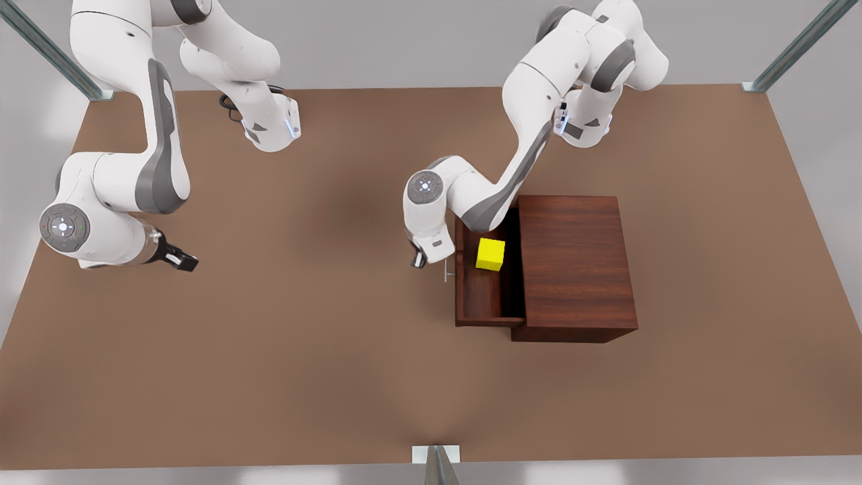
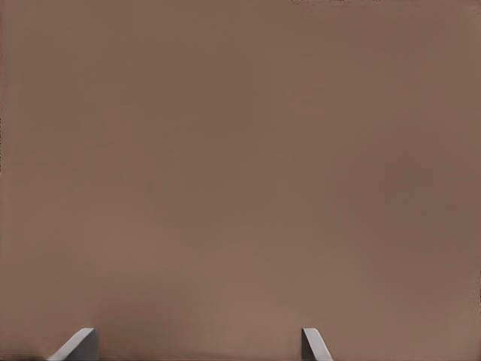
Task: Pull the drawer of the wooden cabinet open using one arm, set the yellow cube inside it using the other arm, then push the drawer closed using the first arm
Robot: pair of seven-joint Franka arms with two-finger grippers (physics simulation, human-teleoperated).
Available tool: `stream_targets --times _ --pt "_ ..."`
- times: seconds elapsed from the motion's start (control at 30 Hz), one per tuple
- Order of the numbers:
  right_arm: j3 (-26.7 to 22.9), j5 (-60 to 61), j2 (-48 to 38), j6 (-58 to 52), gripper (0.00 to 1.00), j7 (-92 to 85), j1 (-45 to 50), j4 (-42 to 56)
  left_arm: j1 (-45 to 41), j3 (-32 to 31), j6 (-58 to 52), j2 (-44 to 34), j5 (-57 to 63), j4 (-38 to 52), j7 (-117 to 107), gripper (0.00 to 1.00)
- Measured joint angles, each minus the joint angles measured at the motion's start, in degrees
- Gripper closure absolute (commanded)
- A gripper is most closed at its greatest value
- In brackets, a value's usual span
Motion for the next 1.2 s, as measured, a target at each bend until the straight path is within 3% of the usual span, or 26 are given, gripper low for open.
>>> stream_targets --times 0.17,1.2 --pt "0.0 0.0 0.0 -0.1 0.00 -6.1 0.0 0.0 0.6 0.3 0.0 -0.5 2.7 -3.3 -4.8 1.00" --pt "0.0 -0.1 0.2 -0.1 0.00 -21.9 0.0 0.2 10.6 3.3 -16.6 -3.0 3.3 -0.5 0.6 1.00"
